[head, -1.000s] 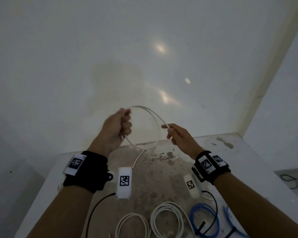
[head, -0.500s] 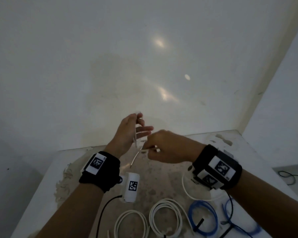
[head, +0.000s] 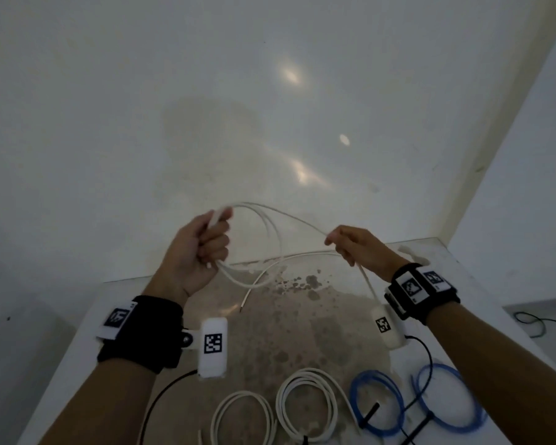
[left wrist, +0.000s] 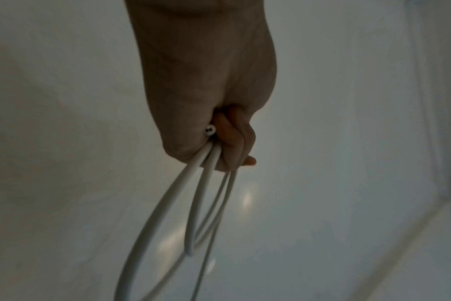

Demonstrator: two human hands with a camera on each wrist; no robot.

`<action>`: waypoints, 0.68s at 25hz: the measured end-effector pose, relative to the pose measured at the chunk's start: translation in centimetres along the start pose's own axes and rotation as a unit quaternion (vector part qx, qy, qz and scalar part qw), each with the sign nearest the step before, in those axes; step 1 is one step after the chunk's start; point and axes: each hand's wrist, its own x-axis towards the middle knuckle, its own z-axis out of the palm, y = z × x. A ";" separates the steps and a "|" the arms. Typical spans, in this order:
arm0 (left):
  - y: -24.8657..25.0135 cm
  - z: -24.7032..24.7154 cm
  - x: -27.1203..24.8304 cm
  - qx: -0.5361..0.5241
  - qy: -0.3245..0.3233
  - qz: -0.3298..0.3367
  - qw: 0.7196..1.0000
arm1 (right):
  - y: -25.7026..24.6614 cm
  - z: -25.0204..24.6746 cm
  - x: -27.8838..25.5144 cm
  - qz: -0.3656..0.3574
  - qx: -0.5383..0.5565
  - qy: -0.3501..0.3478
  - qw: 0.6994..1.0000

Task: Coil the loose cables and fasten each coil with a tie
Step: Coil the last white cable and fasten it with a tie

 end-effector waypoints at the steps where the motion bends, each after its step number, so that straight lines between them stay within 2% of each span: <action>1: 1.0 -0.9 -0.1 -0.034 -0.004 0.034 0.999 | 1.7 -0.2 -0.3 0.024 -0.037 -0.014 0.999; 3: 2.2 -1.8 -0.1 -0.031 0.045 0.090 0.994 | 3.4 0.1 -0.9 0.053 -0.146 -0.059 0.986; 4: 2.3 -1.9 0.0 0.001 0.081 0.106 0.991 | 3.0 0.5 -1.3 0.040 -0.210 -0.093 0.972; 6: 1.4 -1.0 0.7 0.070 0.128 0.115 0.983 | 0.1 2.0 -1.9 -0.028 -0.310 -0.172 0.935; 8: -0.5 -0.1 1.9 0.144 0.164 0.098 0.971 | -4.9 3.7 -2.3 -0.105 -0.329 -0.208 0.915; 10: -2.4 1.2 2.6 0.209 0.179 0.085 0.958 | -9.5 4.9 -1.8 -0.198 -0.317 -0.199 0.906; 12: -3.7 2.5 2.5 0.281 0.163 0.071 0.943 | -12.3 5.2 -0.6 -0.267 -0.294 -0.157 0.904; 14: -4.2 3.4 2.2 0.346 0.132 0.030 0.929 | -13.3 4.6 1.0 -0.278 -0.267 -0.088 0.919; 15: -4.1 3.7 2.0 0.348 0.119 0.004 0.930 | -13.4 4.2 1.8 -0.268 -0.251 -0.055 0.929; 17: -3.6 3.6 1.5 0.269 0.090 -0.046 0.958 | -12.5 3.0 3.2 -0.231 -0.222 -0.004 0.947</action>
